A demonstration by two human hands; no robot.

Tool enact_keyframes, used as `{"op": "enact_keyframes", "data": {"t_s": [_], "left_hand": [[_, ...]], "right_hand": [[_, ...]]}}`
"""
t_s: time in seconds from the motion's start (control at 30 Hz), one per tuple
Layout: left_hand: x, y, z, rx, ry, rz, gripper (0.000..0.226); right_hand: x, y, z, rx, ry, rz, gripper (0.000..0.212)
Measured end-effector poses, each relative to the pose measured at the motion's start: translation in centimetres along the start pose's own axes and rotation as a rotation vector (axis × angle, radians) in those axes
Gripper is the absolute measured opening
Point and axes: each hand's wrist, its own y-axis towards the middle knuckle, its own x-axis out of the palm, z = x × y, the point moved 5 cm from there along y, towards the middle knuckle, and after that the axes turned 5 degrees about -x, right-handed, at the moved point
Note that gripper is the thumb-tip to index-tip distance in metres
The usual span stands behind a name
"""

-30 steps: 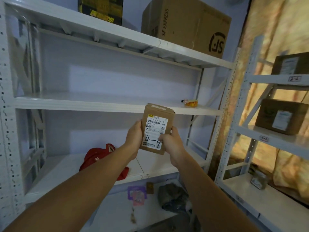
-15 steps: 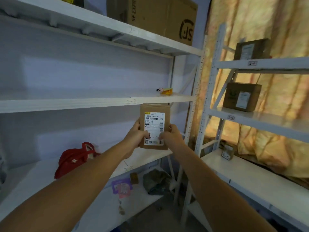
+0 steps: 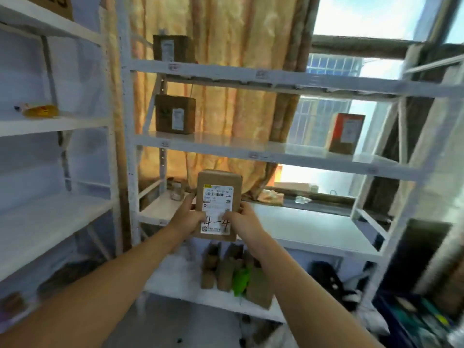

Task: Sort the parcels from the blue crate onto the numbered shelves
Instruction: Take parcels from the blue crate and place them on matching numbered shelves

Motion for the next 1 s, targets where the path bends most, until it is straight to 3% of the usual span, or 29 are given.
{"op": "enact_keyframes", "data": {"t_s": [0.23, 0.47, 0.67, 1.0], "left_hand": [[25.6, 1.1, -1.5, -0.064, 0.000, -0.331, 0.069], [46.2, 1.5, -4.5, -0.117, 0.022, -0.449, 0.075], [53.6, 3.3, -9.2, -0.149, 0.100, -0.446, 0.079], [57.5, 14.8, -10.5, -0.146, 0.150, -0.431, 0.077]], "right_hand": [[-23.3, -2.9, 8.4, 0.136, 0.018, 0.226, 0.045], [-41.5, -4.6, 16.5, 0.253, -0.020, 0.370, 0.046], [-47.1, -3.7, 23.3, 0.299, -0.016, 0.420, 0.044], [-49.8, 7.4, 28.1, 0.303, 0.054, 0.394, 0.041]]}}
